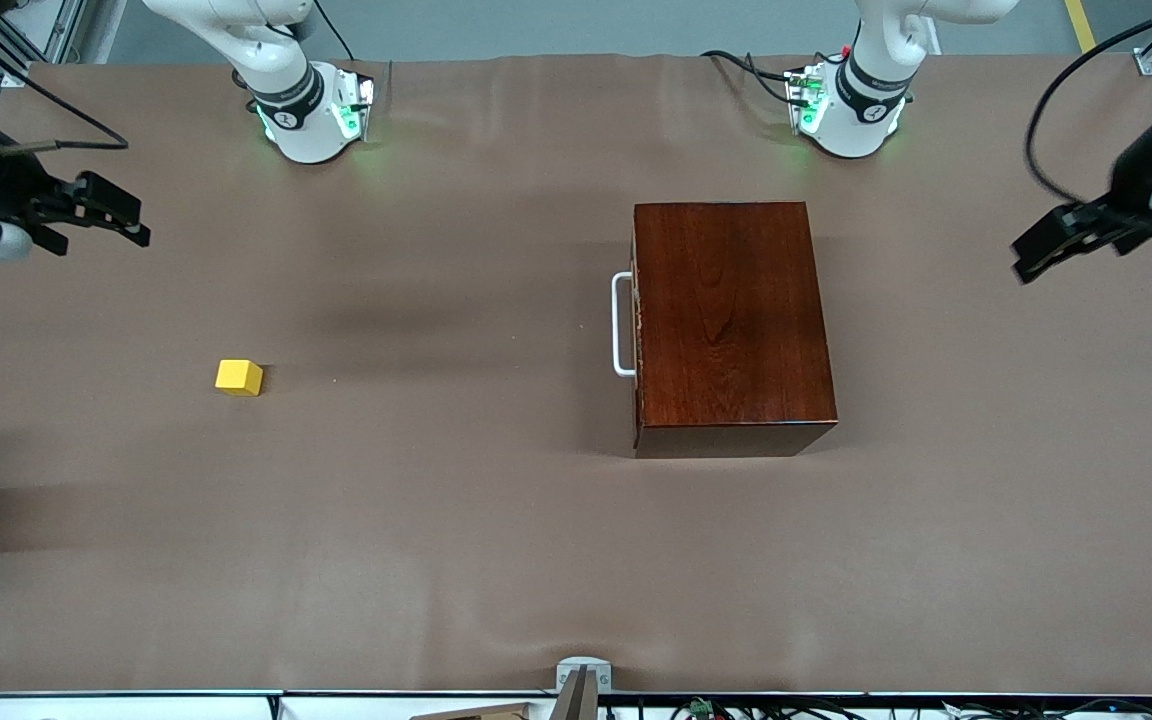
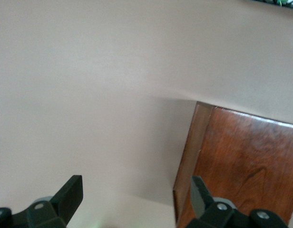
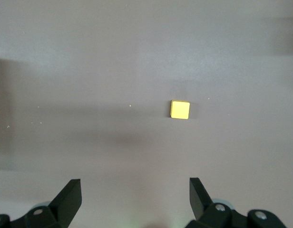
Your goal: Open drawer, take yellow block, close drawer
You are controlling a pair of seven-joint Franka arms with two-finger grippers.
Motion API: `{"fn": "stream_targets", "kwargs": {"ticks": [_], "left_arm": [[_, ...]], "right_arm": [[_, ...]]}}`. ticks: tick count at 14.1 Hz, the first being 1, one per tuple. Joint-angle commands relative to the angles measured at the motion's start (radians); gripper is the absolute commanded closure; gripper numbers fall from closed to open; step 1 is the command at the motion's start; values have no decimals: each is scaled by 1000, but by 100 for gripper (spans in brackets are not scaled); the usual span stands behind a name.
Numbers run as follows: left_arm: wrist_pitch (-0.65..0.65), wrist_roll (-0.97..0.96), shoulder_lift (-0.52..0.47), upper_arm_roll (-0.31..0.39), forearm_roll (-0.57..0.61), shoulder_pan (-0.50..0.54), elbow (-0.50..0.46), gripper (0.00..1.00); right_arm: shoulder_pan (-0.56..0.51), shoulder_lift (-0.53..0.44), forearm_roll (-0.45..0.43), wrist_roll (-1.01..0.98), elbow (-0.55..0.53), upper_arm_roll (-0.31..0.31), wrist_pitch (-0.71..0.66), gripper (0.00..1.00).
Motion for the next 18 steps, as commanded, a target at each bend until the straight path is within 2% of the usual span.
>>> {"fn": "stream_targets", "kwargs": {"ticks": [1, 3, 6, 7, 9, 13, 18], "left_arm": [[3, 126, -106, -59, 12, 73, -121, 0], [7, 228, -152, -86, 12, 129, -178, 0], [17, 260, -223, -222, 12, 248, -261, 0], [21, 260, -240, -240, 12, 260, -284, 0], [23, 257, -261, -241, 0, 260, -310, 0], [26, 259, -280, -238, -51, 265, -338, 0], [24, 270, -265, -226, -59, 265, -306, 0]], "right_arm": [[-2, -19, 0, -9, 6, -1, -5, 0], [1, -19, -2, -9, 22, -10, -7, 0], [33, -22, -6, -10, 25, -42, -12, 0], [74, -21, -17, -10, 26, -79, -7, 0], [166, -17, -41, -10, 46, -157, -12, 0], [167, -13, -43, -7, 55, -159, -12, 0], [145, 12, -42, -1, 100, -160, -15, 0]]}}
